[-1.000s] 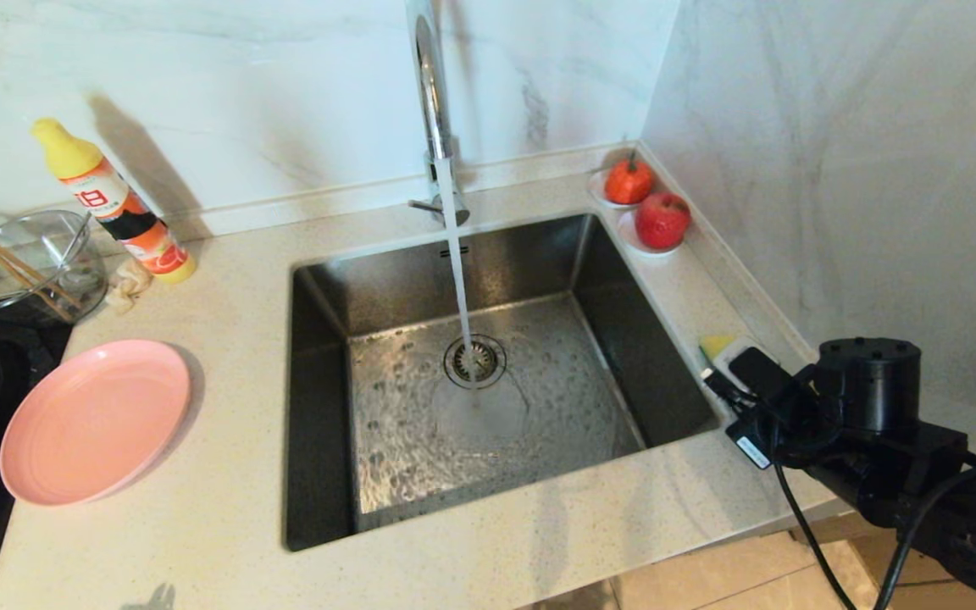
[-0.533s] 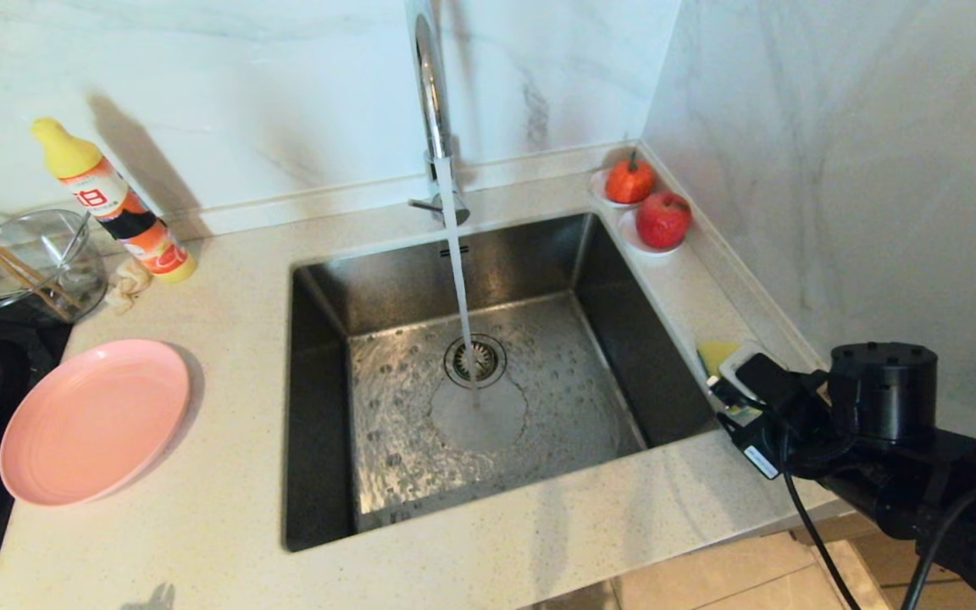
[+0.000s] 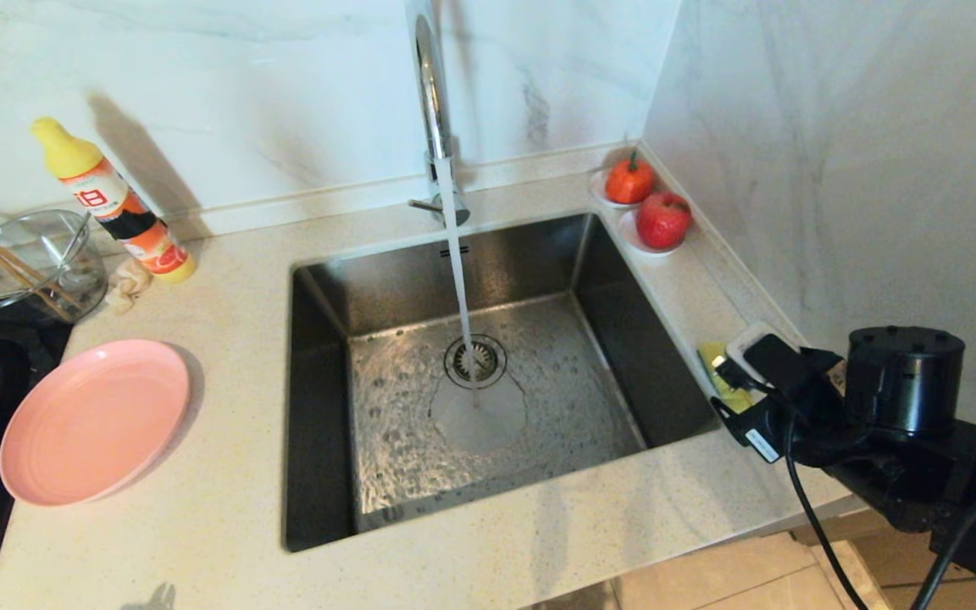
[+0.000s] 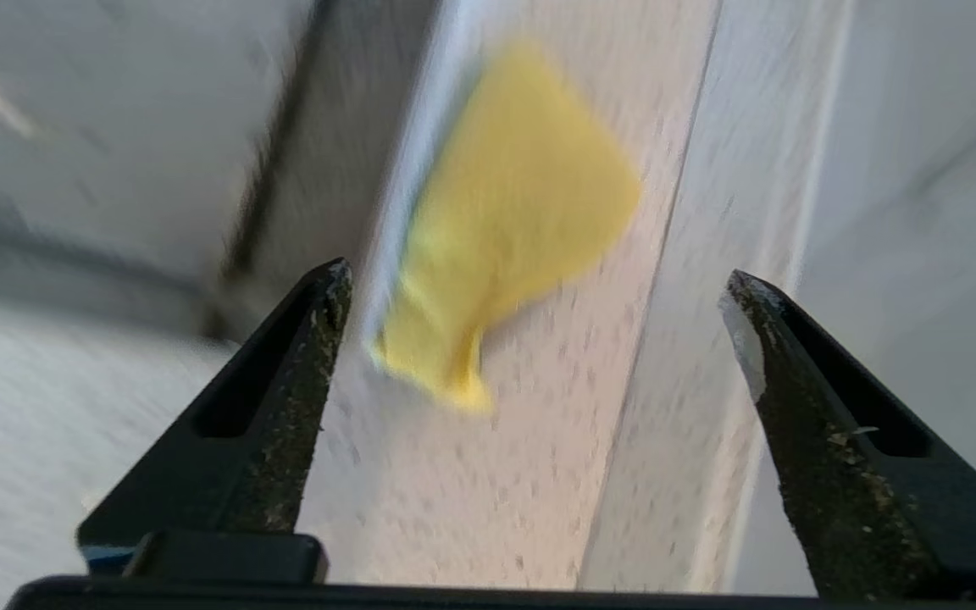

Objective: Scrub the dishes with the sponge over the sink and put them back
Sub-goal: Put down the sponge

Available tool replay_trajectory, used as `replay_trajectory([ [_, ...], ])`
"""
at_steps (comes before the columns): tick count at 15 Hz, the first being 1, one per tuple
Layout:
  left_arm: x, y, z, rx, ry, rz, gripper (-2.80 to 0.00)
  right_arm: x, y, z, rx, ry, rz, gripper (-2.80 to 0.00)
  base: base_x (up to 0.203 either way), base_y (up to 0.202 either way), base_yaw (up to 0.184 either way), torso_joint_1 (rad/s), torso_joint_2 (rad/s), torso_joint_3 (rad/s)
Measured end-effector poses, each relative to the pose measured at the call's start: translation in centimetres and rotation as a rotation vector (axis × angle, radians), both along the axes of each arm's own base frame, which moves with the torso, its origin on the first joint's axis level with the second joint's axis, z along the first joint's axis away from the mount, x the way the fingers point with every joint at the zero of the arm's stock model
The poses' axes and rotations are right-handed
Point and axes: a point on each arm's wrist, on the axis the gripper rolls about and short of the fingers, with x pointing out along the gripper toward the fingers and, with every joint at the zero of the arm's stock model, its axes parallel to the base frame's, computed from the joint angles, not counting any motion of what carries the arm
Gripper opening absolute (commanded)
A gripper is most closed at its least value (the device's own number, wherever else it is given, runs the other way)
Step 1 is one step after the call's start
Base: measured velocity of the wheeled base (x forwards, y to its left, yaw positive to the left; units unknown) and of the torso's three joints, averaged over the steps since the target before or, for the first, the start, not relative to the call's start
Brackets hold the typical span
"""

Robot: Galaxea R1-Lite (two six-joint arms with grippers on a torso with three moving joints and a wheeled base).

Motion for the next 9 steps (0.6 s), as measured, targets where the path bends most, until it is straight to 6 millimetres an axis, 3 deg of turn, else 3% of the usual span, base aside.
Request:
replay_trajectory([
  [2, 0.0, 0.0, 0.0, 0.0, 0.0, 0.0, -2.8, -0.6, 0.7, 1.1, 0.018, -0.039, 0.026, 0.0, 0.0, 0.0, 0.0, 0.0, 0.0, 0.0],
  [3, 0.0, 0.0, 0.0, 0.0, 0.0, 0.0, -2.8, -1.0, 1.1, 1.7, 0.026, -0.059, 0.035, -2.8, 0.0, 0.0, 0.0, 0.0, 0.0, 0.0],
  [9, 0.0, 0.0, 0.0, 0.0, 0.0, -0.001, -2.8, -3.8, 1.5, 4.9, 0.192, -0.15, 0.048, -2.8, 0.0, 0.0, 0.0, 0.0, 0.0, 0.0],
])
